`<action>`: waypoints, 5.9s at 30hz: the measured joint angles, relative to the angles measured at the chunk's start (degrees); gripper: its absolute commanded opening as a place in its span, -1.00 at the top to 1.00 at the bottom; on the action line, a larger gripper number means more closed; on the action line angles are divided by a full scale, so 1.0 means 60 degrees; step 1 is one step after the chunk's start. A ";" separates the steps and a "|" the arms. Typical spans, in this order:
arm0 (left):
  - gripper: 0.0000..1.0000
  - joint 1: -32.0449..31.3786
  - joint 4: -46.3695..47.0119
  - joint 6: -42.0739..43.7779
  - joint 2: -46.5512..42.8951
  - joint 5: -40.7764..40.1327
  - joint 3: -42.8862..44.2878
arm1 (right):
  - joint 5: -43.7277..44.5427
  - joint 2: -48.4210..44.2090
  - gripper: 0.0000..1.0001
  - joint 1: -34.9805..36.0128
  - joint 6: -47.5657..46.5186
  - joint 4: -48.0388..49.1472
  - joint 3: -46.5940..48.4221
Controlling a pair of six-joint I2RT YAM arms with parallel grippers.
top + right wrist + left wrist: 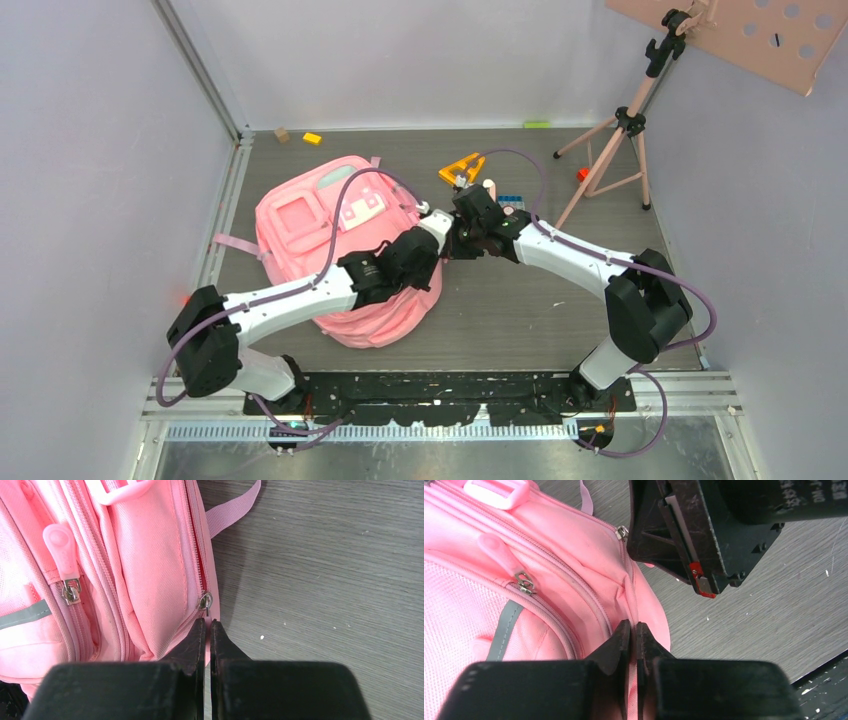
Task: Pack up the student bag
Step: Zip the student bag at the center of the board, then unzip the student bag at the center of the board.
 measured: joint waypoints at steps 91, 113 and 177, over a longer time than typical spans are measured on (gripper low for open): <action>-0.96 0.9067 -0.4583 -0.1333 -0.4707 0.2696 -0.0688 | -0.6306 0.1967 -0.27 0.0284 -0.2965 0.0984 0.2969; -0.45 0.9675 -0.5464 -0.1628 -0.4513 0.2473 -0.1472 | -0.6794 0.2473 -0.16 0.0765 -0.3963 0.0168 0.2962; 1.00 0.9748 -0.5326 -0.1672 -0.4779 0.3126 -0.1854 | -0.1275 -0.0058 0.99 0.2747 -0.4787 0.0521 0.0299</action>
